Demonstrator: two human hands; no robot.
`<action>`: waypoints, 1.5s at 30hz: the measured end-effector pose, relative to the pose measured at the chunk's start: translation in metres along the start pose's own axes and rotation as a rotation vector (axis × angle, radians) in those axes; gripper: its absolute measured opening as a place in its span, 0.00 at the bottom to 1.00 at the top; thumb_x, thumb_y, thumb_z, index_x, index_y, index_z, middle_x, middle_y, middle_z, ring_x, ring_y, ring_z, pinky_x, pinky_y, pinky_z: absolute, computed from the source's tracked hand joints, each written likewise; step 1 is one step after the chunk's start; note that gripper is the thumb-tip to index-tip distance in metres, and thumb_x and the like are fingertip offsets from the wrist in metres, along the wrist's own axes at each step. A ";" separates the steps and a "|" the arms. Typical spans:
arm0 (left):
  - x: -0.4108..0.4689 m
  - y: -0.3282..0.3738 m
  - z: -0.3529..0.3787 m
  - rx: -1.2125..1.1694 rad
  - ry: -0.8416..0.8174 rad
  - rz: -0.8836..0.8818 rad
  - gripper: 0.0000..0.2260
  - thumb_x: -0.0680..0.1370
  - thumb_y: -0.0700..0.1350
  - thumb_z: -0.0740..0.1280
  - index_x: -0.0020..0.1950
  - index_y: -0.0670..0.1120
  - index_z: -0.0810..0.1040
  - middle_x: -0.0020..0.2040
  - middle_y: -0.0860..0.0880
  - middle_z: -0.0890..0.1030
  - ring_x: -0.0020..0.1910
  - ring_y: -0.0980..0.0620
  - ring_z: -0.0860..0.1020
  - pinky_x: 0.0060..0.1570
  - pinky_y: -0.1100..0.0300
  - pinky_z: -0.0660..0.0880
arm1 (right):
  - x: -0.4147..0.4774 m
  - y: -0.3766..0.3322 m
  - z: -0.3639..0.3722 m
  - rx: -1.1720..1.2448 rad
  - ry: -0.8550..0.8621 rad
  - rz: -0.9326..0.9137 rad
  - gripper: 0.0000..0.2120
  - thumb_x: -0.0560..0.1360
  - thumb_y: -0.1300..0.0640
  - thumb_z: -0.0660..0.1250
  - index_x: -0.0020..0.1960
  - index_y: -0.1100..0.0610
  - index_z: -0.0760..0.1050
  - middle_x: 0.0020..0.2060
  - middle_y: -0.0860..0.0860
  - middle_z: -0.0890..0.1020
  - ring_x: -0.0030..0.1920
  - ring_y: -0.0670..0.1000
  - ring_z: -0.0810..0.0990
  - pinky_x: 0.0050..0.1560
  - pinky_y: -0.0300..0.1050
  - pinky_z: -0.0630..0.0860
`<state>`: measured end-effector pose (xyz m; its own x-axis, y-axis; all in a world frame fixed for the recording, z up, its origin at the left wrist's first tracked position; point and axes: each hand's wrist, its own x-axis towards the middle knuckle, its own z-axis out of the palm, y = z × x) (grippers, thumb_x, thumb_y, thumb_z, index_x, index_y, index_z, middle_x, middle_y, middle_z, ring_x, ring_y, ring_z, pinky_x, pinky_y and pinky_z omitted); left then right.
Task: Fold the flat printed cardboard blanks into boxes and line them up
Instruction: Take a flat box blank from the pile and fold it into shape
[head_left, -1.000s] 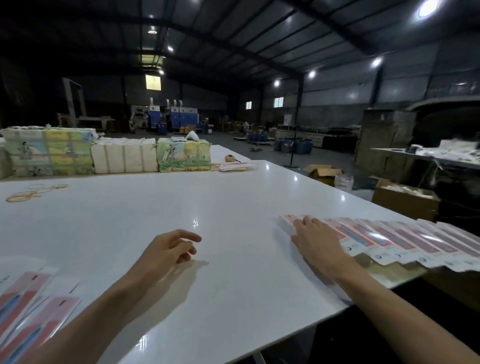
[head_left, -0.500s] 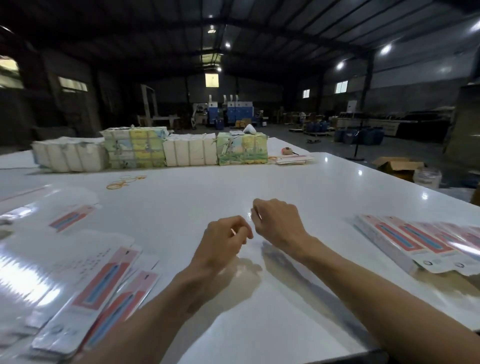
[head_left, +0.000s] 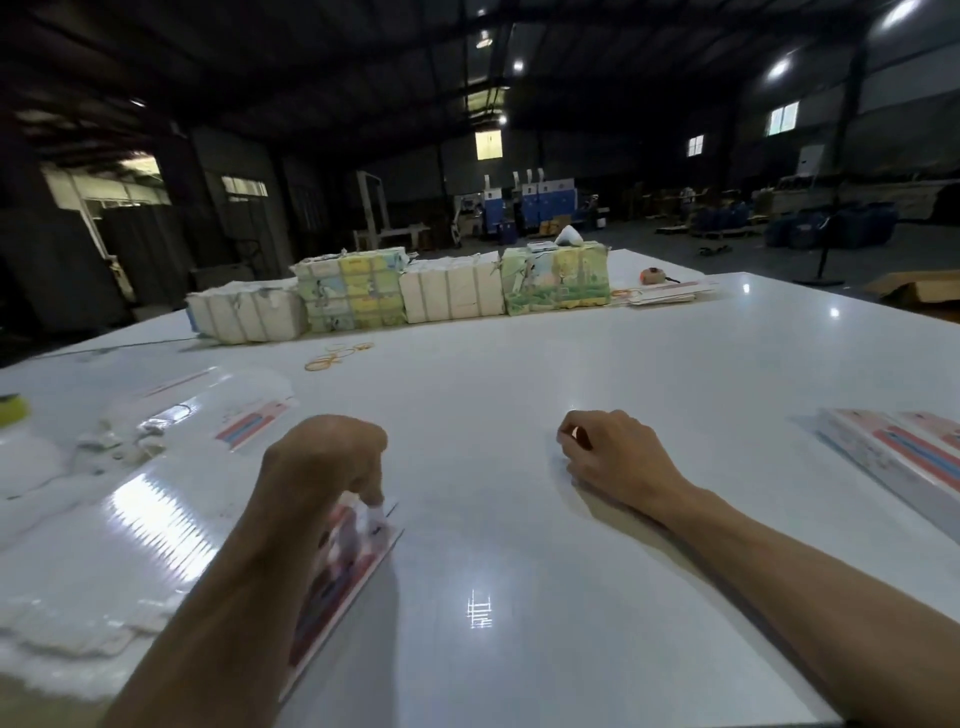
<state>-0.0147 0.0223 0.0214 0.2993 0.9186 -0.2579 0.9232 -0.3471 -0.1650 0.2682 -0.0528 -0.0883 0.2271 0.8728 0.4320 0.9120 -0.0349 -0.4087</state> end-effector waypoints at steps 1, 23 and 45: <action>-0.003 -0.010 0.005 0.051 -0.009 -0.064 0.27 0.77 0.52 0.78 0.72 0.45 0.76 0.67 0.46 0.80 0.58 0.46 0.80 0.50 0.59 0.75 | 0.001 0.001 -0.001 0.012 0.007 0.003 0.08 0.81 0.54 0.62 0.46 0.48 0.78 0.33 0.41 0.82 0.38 0.45 0.78 0.38 0.46 0.70; 0.020 -0.054 0.012 -0.432 0.208 -0.139 0.15 0.76 0.52 0.76 0.57 0.48 0.78 0.44 0.47 0.86 0.37 0.51 0.87 0.35 0.57 0.81 | -0.003 0.001 -0.007 0.101 0.002 0.037 0.08 0.81 0.54 0.64 0.47 0.49 0.82 0.33 0.40 0.80 0.36 0.44 0.79 0.37 0.43 0.69; 0.046 0.118 0.068 -1.801 -0.421 0.661 0.32 0.81 0.72 0.54 0.65 0.48 0.80 0.53 0.40 0.87 0.48 0.38 0.87 0.42 0.50 0.84 | 0.001 -0.010 -0.015 0.137 0.225 -0.126 0.16 0.85 0.50 0.64 0.69 0.54 0.80 0.66 0.49 0.73 0.68 0.51 0.73 0.61 0.56 0.82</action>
<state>0.0920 0.0108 -0.0746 0.8267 0.5571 -0.0790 -0.0790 0.2539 0.9640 0.2645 -0.0586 -0.0715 0.1993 0.7359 0.6471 0.8864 0.1461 -0.4392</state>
